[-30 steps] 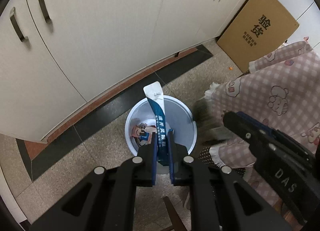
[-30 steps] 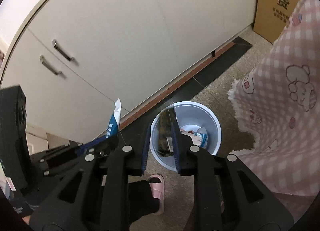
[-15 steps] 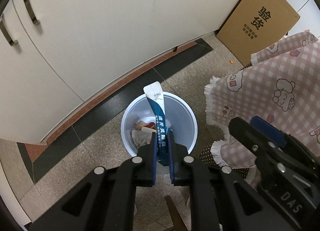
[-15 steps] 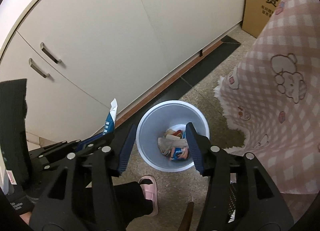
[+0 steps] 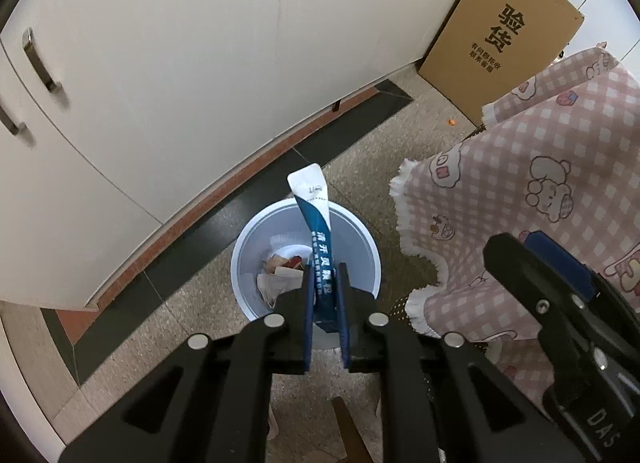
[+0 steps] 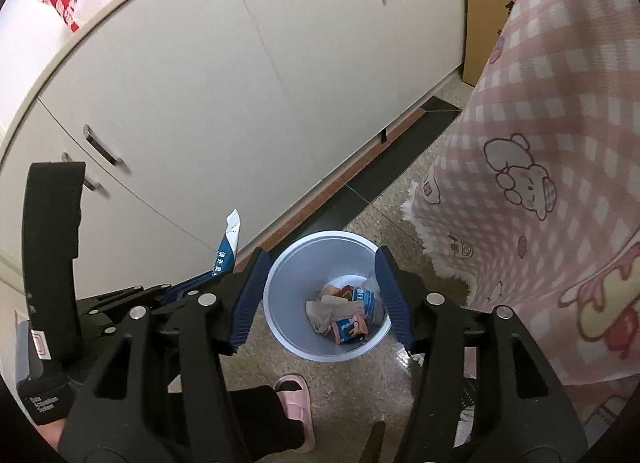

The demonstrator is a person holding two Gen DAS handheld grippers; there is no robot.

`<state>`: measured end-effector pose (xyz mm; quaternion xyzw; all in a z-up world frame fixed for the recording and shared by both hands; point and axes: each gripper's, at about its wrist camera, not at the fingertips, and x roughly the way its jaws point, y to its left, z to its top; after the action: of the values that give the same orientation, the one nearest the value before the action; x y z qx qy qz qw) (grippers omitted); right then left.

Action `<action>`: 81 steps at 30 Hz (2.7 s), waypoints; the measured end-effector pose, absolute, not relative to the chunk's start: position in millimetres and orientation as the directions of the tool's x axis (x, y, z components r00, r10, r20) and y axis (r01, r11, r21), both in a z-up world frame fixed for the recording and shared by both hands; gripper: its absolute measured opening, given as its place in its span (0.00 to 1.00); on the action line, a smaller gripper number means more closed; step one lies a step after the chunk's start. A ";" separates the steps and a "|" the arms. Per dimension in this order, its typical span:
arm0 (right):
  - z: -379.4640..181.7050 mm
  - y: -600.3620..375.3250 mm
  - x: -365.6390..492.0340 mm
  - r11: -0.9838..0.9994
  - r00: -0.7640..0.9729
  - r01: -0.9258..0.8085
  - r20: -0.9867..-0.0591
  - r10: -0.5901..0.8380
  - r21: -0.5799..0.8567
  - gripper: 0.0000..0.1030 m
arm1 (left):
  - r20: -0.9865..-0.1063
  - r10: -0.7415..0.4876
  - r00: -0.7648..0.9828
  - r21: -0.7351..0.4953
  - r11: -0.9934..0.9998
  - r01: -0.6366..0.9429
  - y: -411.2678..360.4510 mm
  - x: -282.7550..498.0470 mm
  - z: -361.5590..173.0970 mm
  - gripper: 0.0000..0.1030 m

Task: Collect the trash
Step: 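Open the right gripper over the bin, then open the left gripper, then move both grippers back up to the table, then grasp the blue snack packet with the left gripper while the right grasps the rubber band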

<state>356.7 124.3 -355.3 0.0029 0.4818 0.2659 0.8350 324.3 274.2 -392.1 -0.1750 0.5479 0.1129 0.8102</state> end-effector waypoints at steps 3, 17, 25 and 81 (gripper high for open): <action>-348.9 118.6 356.2 0.861 0.404 -0.430 -0.795 0.452 0.271 0.54 | -0.924 0.007 0.382 -0.148 0.915 -0.375 271.6 325.2 -384.9 0.32; -313.6 97.9 339.1 0.844 0.414 -0.436 -0.764 0.495 0.311 0.55 | -0.894 0.062 0.443 -0.123 0.918 -0.377 263.2 302.6 -343.5 0.62; -268.6 95.2 313.6 0.804 0.436 -0.483 -0.700 0.565 0.348 0.55 | -0.845 0.115 0.523 -0.128 0.905 -0.405 262.6 271.6 -291.7 0.66; -206.0 -278.1 487.2 0.804 0.757 -0.042 -0.507 0.412 0.593 0.04 | -0.738 -0.163 0.655 -0.125 0.987 0.104 -54.6 497.7 -182.9 0.75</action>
<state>487.2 -278.1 -206.0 0.2859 0.3245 0.1271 0.8927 497.7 -54.6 -182.9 -0.0357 0.4090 -0.0735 0.9089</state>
